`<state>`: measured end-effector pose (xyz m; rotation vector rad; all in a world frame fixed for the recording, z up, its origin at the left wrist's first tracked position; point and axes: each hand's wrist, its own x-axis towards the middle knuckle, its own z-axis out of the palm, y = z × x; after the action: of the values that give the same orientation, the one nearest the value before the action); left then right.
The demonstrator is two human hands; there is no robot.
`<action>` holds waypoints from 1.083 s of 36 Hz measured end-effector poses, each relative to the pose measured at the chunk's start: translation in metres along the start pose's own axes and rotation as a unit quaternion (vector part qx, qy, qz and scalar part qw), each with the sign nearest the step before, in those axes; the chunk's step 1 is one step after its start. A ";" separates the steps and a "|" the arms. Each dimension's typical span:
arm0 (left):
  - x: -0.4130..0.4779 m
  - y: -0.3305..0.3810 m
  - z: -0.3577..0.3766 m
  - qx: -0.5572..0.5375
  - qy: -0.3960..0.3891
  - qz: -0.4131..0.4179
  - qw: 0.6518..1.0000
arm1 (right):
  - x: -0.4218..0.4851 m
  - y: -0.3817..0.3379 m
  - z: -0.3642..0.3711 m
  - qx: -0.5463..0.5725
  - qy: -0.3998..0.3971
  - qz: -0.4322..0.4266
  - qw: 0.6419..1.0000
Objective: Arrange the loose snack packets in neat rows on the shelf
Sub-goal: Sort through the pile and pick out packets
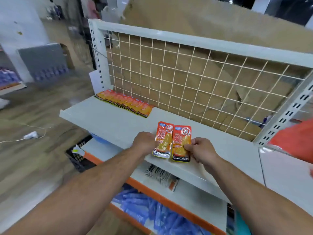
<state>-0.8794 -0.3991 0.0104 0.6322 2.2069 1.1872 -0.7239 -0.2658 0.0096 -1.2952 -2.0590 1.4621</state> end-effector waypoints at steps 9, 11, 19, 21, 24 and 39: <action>0.054 -0.023 -0.034 -0.009 0.044 -0.009 0.999 | 0.044 -0.030 0.047 -0.008 -0.036 -0.003 0.999; 0.066 -0.020 -0.038 0.002 0.052 -0.012 0.999 | 0.059 -0.034 0.050 -0.008 -0.039 -0.002 0.999; 0.122 -0.001 -0.044 0.076 0.079 -0.011 0.994 | 0.124 -0.047 0.056 -0.003 -0.055 0.001 0.998; 0.135 0.007 -0.044 0.103 0.081 -0.011 0.991 | 0.138 -0.051 0.056 -0.012 -0.065 0.004 0.998; 0.154 0.016 -0.042 0.134 0.082 -0.008 0.988 | 0.159 -0.055 0.055 -0.017 -0.072 0.006 0.997; 0.243 0.019 -0.042 0.284 0.043 0.047 0.957 | 0.200 -0.064 0.062 0.009 -0.021 0.049 0.999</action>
<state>-1.0837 -0.2615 -0.0136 0.9326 2.6338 0.6149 -0.9066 -0.1469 -0.0104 -1.3868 -2.0294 1.5590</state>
